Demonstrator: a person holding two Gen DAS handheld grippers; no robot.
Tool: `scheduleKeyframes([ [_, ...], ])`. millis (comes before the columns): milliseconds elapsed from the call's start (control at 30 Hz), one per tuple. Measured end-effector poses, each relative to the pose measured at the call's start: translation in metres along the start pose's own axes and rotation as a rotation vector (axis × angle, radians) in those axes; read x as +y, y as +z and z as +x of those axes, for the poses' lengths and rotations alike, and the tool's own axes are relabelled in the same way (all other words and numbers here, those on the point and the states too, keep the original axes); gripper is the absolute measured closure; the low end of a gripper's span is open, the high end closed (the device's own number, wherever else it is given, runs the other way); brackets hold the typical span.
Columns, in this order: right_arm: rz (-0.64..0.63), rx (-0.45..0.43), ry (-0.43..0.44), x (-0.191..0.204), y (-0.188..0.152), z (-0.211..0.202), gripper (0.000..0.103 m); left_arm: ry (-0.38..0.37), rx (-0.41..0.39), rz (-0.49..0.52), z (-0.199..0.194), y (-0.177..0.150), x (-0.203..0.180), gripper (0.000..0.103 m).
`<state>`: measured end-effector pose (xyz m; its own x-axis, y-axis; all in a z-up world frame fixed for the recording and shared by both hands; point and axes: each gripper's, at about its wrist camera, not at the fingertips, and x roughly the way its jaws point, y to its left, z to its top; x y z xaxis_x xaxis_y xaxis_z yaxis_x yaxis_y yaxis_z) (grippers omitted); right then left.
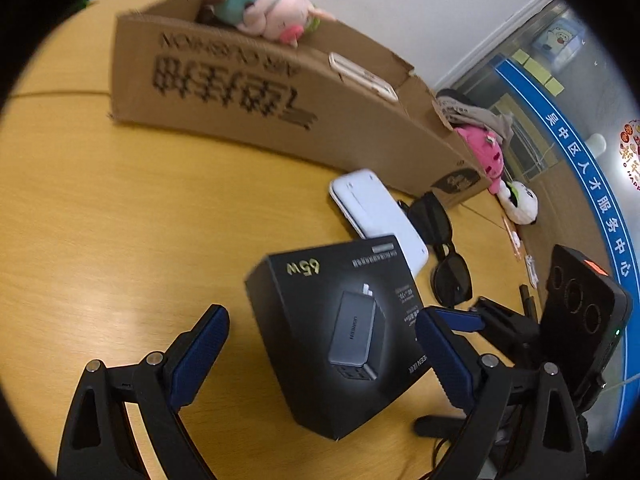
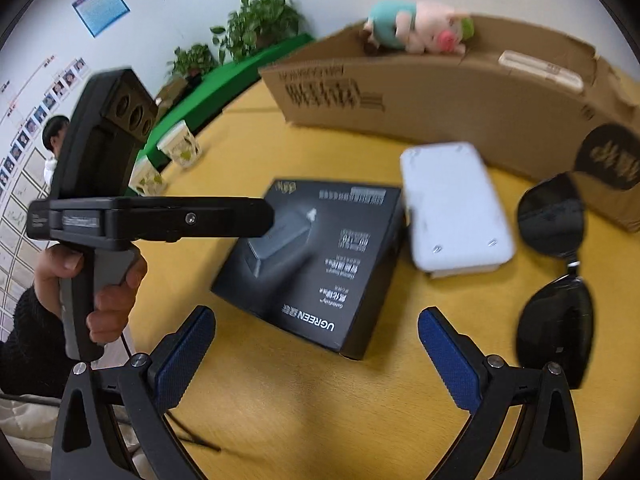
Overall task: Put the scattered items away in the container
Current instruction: 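Close the left gripper on the black UGREEN charger box, then lift the charger box with the left gripper and carry it over the box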
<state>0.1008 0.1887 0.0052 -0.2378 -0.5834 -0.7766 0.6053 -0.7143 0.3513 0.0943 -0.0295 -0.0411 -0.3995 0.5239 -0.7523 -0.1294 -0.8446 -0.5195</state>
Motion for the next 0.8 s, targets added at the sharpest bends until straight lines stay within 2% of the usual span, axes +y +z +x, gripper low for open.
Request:
scheduleKeyframes([
  [33, -0.007, 0.012, -0.006, 0.001, 0.000, 0.005, 0.000, -0.007, 0.012, -0.003, 0.006, -0.001, 0.001, 0.025],
  [67, -0.014, 0.017, -0.012, 0.002, 0.000, 0.008, 0.001, -0.021, -0.003, -0.005, 0.007, -0.002, 0.001, 0.024],
  [200, -0.055, 0.009, -0.050, 0.010, 0.002, 0.023, 0.005, -0.046, -0.038, -0.010, 0.007, -0.002, 0.004, 0.031],
  [367, -0.132, -0.021, -0.212, 0.028, -0.005, 0.032, 0.007, -0.046, -0.052, -0.062, 0.004, -0.004, 0.010, 0.037],
  [533, -0.080, -0.069, -0.239, 0.028, -0.012, 0.023, 0.014, -0.015, -0.089, -0.030, -0.002, -0.005, 0.002, 0.049],
  [667, -0.050, -0.090, -0.233, 0.025, -0.014, 0.014, 0.020, -0.002, -0.111, -0.001, -0.010, -0.002, -0.003, 0.051],
  [800, -0.072, -0.132, -0.250, 0.032, -0.011, 0.001, 0.021, -0.005, -0.145, 0.027, -0.023, 0.001, -0.012, 0.051],
])
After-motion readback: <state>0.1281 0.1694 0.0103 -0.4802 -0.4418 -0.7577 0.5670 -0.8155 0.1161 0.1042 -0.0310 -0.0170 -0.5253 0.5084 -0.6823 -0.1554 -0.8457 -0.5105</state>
